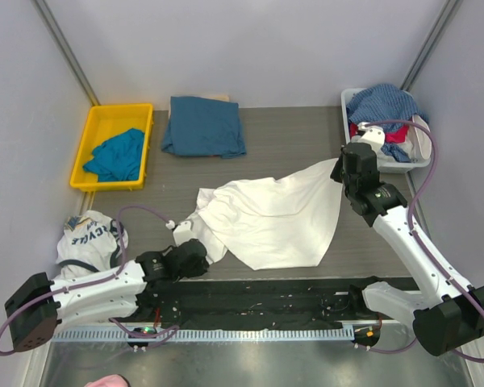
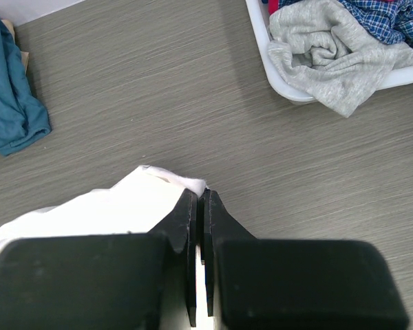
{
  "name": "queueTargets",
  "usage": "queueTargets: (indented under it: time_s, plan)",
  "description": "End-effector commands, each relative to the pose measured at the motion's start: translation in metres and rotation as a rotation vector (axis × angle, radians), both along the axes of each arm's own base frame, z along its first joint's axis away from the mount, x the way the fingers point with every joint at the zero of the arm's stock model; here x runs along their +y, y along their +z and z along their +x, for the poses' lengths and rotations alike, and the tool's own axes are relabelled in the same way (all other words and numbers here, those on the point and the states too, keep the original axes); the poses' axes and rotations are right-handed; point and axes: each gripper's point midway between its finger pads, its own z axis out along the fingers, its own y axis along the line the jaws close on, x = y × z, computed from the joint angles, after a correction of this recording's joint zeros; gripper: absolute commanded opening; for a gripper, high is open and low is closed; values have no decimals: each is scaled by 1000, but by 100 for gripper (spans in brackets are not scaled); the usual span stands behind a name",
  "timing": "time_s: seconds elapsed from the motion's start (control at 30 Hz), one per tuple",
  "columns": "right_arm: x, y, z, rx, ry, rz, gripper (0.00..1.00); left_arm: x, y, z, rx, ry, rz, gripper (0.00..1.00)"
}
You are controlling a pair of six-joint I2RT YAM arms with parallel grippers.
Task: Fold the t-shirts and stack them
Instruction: Flatten the tshirt out
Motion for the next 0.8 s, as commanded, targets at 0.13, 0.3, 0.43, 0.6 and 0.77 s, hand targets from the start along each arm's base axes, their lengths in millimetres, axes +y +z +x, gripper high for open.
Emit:
queueTargets:
  time_s: [0.13,0.3,0.43,0.6,0.77]
  plan:
    - [-7,15,-2,-56,-26,7,1,29,17,4,-56,63,82,9]
    - [-5,12,-2,-51,-24,12,1,31,30,6,-85,77,43,29]
    - [-6,13,-2,-53,-25,11,1,30,28,6,-78,78,50,32]
    - [-6,12,-1,-51,-24,3,1,26,14,7,-54,67,83,31]
    - [-8,12,-2,-51,-28,-2,1,21,5,7,-32,58,103,31]
